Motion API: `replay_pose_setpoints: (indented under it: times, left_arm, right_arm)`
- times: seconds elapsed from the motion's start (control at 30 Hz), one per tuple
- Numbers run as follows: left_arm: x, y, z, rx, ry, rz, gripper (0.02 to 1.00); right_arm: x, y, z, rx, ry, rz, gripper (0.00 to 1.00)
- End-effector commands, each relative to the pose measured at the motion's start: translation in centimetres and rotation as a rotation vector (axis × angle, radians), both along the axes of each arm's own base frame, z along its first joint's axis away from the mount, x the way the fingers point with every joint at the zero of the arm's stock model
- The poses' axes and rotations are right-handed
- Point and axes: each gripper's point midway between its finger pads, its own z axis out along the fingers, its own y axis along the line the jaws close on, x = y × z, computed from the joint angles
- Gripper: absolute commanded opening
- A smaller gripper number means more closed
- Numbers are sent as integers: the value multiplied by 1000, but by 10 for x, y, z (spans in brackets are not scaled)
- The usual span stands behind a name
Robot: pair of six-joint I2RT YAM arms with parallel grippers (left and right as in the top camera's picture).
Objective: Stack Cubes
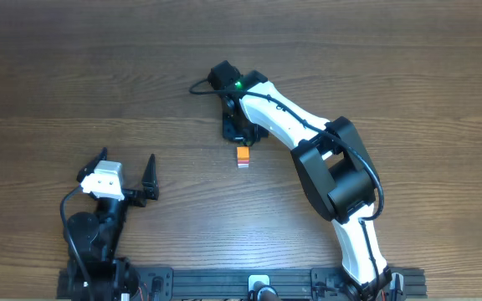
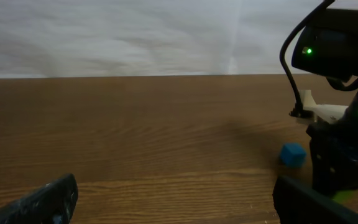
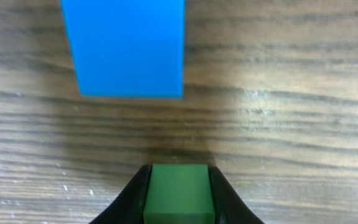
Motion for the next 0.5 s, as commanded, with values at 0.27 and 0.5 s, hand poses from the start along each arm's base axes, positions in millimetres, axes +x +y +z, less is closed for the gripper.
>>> replay_pose_setpoints:
  times: [0.27, 0.5]
  left_arm:
    - [-1, -3, -1, 14, -3, -15, 1000]
    - [-1, -3, -1, 13, -3, -15, 1000]
  right_arm:
    - [10, 10, 19, 1, -13, 30, 205]
    - [15, 10, 33, -10, -26, 36, 202]
